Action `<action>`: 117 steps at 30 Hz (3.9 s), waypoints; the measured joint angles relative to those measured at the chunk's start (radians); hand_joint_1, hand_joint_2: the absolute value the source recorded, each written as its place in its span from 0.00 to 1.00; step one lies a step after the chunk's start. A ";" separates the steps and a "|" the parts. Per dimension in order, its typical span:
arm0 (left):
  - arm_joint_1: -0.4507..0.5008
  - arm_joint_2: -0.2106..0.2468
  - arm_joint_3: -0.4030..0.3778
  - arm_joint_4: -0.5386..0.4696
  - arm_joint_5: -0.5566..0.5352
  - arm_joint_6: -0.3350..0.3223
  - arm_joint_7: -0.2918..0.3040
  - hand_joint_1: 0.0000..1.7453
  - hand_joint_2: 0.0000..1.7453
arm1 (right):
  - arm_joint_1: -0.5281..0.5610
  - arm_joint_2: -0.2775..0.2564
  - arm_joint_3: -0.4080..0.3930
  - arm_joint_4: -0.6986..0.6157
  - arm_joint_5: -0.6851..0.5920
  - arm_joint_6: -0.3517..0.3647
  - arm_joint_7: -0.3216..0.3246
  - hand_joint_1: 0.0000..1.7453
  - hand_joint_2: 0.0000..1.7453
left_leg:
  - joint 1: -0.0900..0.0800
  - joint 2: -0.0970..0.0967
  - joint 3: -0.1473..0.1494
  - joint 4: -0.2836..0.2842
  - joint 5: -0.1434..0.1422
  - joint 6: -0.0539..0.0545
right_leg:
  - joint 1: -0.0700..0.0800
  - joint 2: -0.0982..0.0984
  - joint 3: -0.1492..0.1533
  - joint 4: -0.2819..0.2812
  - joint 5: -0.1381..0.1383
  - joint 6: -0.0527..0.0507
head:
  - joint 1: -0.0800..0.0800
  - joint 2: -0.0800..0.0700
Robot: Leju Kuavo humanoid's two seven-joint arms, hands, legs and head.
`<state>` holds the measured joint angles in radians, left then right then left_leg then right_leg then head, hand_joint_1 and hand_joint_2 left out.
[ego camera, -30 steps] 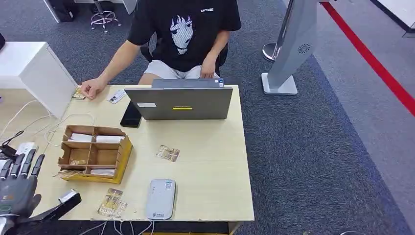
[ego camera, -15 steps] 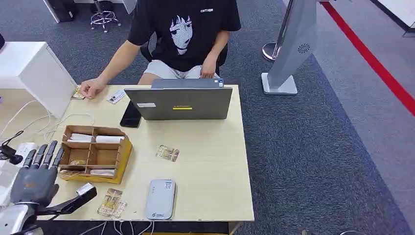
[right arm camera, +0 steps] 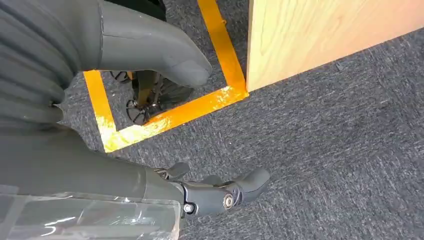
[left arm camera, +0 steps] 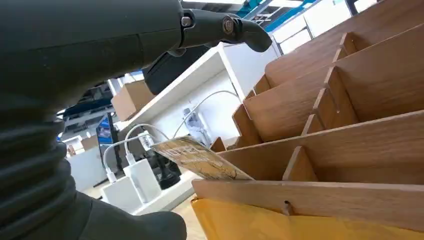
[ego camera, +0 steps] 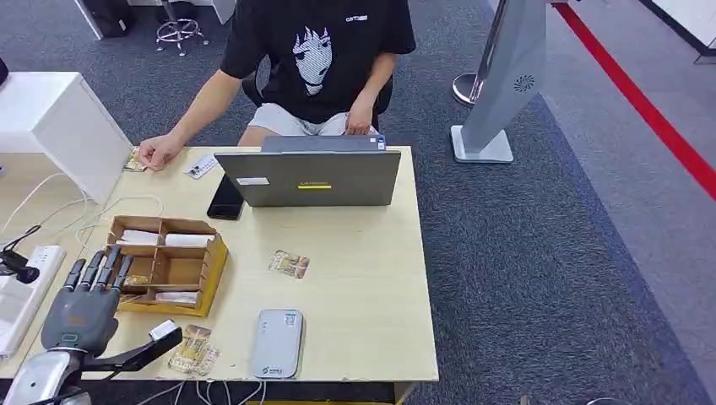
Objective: Pass the card to the sensor for recognition and then transmit it.
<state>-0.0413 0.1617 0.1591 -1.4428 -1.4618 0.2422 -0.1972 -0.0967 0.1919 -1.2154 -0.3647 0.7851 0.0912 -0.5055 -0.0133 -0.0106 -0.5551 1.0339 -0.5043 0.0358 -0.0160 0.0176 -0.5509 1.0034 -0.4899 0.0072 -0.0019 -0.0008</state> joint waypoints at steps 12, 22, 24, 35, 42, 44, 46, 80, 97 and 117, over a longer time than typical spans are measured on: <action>0.005 0.014 0.000 0.004 0.000 0.016 0.016 0.00 1.00 | 0.001 0.000 0.000 0.000 0.000 0.000 0.000 0.00 1.00 | 0.000 0.000 0.000 0.000 0.000 0.000 | 0.000 0.000 0.000 0.000 0.000 0.000 | 0.000 0.000; 0.006 0.014 0.000 0.005 0.000 0.016 0.016 1.00 1.00 | 0.001 0.000 0.000 0.000 -0.002 0.000 0.000 0.00 1.00 | 0.000 0.000 0.000 0.000 0.000 0.000 | 0.000 0.000 0.000 0.000 0.000 0.000 | 0.000 0.000; 0.006 0.014 0.000 0.005 0.001 0.015 0.016 1.00 1.00 | 0.001 0.000 0.000 0.000 -0.004 0.000 0.000 0.00 1.00 | 0.000 0.000 0.000 0.000 0.000 0.000 | 0.000 0.000 0.000 0.000 0.000 0.000 | 0.000 0.000; 0.019 0.019 0.000 0.010 0.010 0.010 0.009 1.00 1.00 | 0.001 0.000 -0.002 0.000 -0.009 0.001 0.000 0.00 1.00 | 0.000 0.000 0.000 0.000 0.000 0.000 | 0.000 0.000 0.000 0.000 0.000 0.000 | 0.000 0.000; 0.019 0.020 0.000 0.009 0.039 0.030 -0.012 1.00 1.00 | 0.002 0.000 -0.004 0.000 -0.010 0.001 -0.008 0.00 1.00 | 0.000 0.000 0.000 0.000 0.000 0.000 | 0.000 0.000 0.000 0.000 0.000 0.000 | 0.000 0.000; 0.022 0.018 0.000 -0.005 0.058 0.036 -0.022 1.00 1.00 | 0.002 0.000 -0.005 0.000 -0.010 0.001 -0.009 0.00 1.00 | 0.000 0.000 0.000 0.000 0.000 0.000 | 0.000 0.000 0.000 0.000 0.000 0.000 | 0.000 0.000; 0.024 0.015 0.000 -0.040 0.071 0.038 -0.034 1.00 1.00 | 0.003 0.000 -0.006 0.000 -0.009 0.001 -0.011 0.00 1.00 | 0.000 -0.001 0.000 0.000 0.000 0.000 | 0.000 0.000 0.000 0.000 0.000 0.000 | 0.000 0.000; -0.246 0.205 -0.164 -0.249 0.022 -0.146 0.065 1.00 1.00 | -0.032 0.000 0.014 0.023 0.050 -0.006 0.002 0.00 1.00 | 0.003 0.000 0.000 0.000 0.004 -0.005 | 0.002 0.000 -0.001 0.002 0.003 -0.004 | 0.000 0.000; -0.196 0.137 -0.116 -0.217 0.047 -0.077 0.065 0.00 1.00 | -0.030 0.000 0.028 0.030 0.052 -0.018 0.003 0.00 1.00 | 0.003 0.000 -0.001 0.000 0.004 -0.005 | 0.002 0.000 -0.001 0.001 0.003 -0.004 | 0.000 0.000; 0.214 -0.411 0.167 -0.856 0.766 0.095 -0.353 0.00 1.00 | 0.018 0.011 -0.012 -0.032 0.000 -0.032 0.034 0.00 1.00 | 0.000 0.000 -0.002 0.000 0.001 -0.001 | 0.001 0.000 -0.001 0.000 0.001 -0.002 | 0.000 0.000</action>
<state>0.1727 -0.2496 0.3256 -2.2983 -0.6963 0.3376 -0.5501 -0.0789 0.2029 -1.2272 -0.3967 0.7847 0.0595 -0.4719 -0.0128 -0.0107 -0.5567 1.0339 -0.5037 0.0346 -0.0153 0.0175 -0.5523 1.0031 -0.4885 0.0053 -0.0019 -0.0008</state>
